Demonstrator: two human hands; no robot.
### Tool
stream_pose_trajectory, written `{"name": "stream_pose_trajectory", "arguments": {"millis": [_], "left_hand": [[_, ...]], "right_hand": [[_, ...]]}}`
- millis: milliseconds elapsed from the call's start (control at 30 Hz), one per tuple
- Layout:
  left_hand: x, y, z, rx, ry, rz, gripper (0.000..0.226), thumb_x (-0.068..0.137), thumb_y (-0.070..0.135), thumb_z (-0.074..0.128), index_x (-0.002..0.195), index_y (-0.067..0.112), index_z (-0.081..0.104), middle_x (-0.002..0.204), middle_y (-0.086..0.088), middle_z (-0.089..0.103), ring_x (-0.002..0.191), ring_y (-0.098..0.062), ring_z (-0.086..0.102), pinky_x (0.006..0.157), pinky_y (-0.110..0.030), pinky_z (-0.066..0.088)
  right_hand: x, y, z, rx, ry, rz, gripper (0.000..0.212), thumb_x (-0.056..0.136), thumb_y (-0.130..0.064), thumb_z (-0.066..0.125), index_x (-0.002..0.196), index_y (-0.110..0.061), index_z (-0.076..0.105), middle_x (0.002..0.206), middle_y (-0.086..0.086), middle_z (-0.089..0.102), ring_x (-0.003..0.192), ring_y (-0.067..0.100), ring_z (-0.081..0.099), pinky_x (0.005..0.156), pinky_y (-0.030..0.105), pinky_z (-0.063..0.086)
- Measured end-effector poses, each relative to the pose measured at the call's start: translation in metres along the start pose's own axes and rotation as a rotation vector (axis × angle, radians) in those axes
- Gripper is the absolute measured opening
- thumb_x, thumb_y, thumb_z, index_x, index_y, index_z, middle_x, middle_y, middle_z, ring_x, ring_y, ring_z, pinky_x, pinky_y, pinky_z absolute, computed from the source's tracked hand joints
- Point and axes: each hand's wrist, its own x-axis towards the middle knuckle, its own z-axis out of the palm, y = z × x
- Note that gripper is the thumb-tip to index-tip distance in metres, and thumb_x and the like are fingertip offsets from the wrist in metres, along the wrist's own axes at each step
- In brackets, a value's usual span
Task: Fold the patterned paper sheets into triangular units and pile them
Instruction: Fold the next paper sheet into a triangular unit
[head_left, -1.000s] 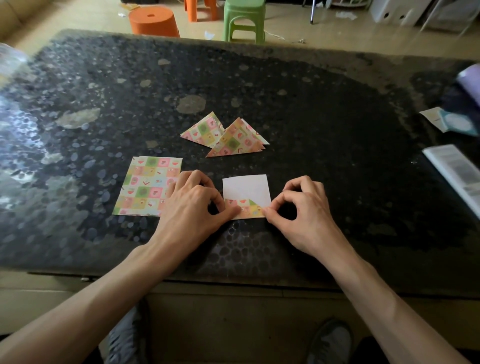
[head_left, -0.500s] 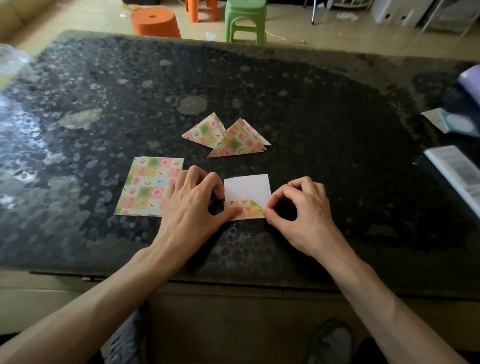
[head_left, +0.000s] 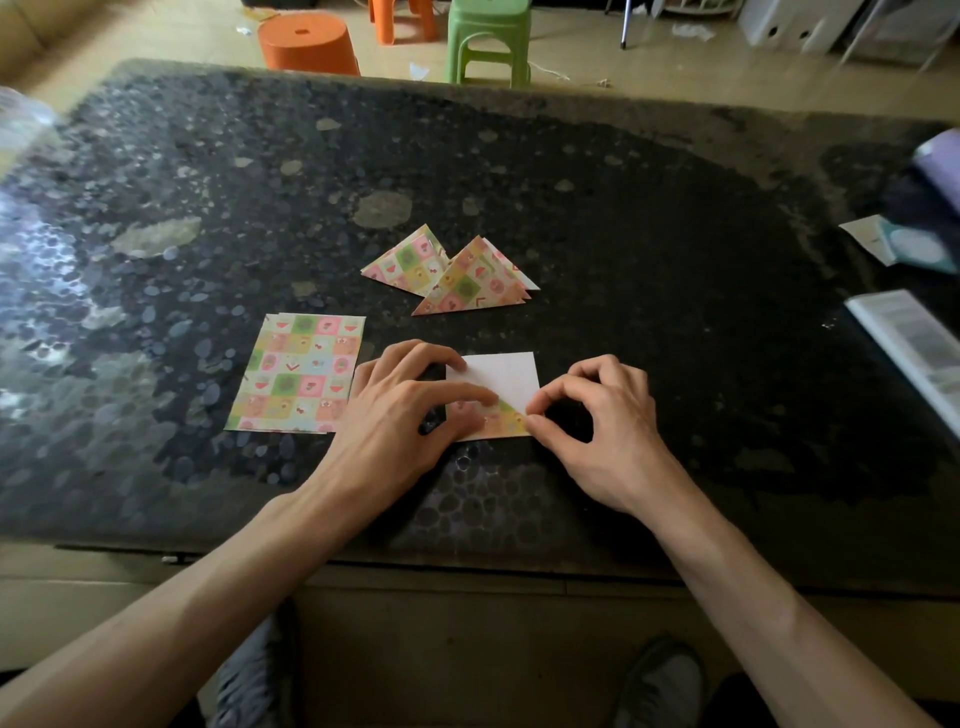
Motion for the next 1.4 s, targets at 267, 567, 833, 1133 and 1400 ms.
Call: {"name": "stream_pose_trajectory", "arguments": {"millis": [267, 567, 833, 1133, 1400], "left_hand": [[-0.001, 0.000, 0.002, 0.066, -0.024, 0.103, 0.029, 0.099, 0.047, 0.054, 0.124, 0.052, 0.069, 0.138, 0.012, 0.053, 0.134, -0.018, 0.043, 0.104, -0.041, 0.037], [-0.001, 0.001, 0.001, 0.088, -0.031, 0.110, 0.033, 0.100, 0.050, 0.046, 0.125, 0.053, 0.068, 0.139, 0.012, 0.053, 0.134, -0.018, 0.044, 0.105, -0.045, 0.038], [-0.002, 0.007, -0.001, 0.098, -0.007, 0.085, 0.033, 0.100, 0.060, 0.044, 0.120, 0.053, 0.070, 0.137, 0.016, 0.052, 0.134, -0.012, 0.043, 0.109, -0.040, 0.034], [0.000, 0.017, 0.011, 0.074, 0.084, 0.005, 0.038, 0.088, 0.071, 0.053, 0.104, 0.045, 0.076, 0.129, 0.017, 0.055, 0.130, -0.012, 0.045, 0.106, -0.038, 0.033], [-0.003, 0.019, 0.011, 0.061, 0.083, -0.014, 0.027, 0.089, 0.064, 0.065, 0.103, 0.044, 0.076, 0.132, 0.017, 0.054, 0.132, -0.011, 0.043, 0.107, -0.033, 0.028]], "right_hand": [[-0.001, -0.001, 0.002, 0.002, 0.009, 0.010, 0.005, 0.092, -0.040, 0.074, 0.095, -0.040, 0.069, 0.117, -0.014, 0.039, 0.117, 0.002, 0.020, 0.099, 0.026, 0.021], [0.000, 0.002, 0.003, 0.005, 0.015, -0.010, 0.006, 0.092, -0.042, 0.073, 0.096, -0.040, 0.069, 0.116, -0.014, 0.039, 0.119, 0.003, 0.021, 0.101, 0.027, 0.021], [-0.001, 0.001, 0.005, -0.043, 0.018, 0.004, 0.008, 0.092, -0.045, 0.071, 0.097, -0.040, 0.068, 0.117, -0.014, 0.037, 0.124, 0.007, 0.024, 0.098, 0.026, 0.021], [-0.004, 0.001, 0.012, -0.050, 0.094, -0.039, 0.018, 0.087, -0.057, 0.070, 0.094, -0.042, 0.064, 0.117, -0.014, 0.038, 0.119, 0.006, 0.024, 0.095, 0.028, 0.022], [-0.006, 0.001, 0.015, -0.082, 0.121, -0.065, 0.024, 0.085, -0.062, 0.070, 0.095, -0.041, 0.062, 0.119, -0.013, 0.040, 0.125, 0.012, 0.030, 0.095, 0.027, 0.021]]}}
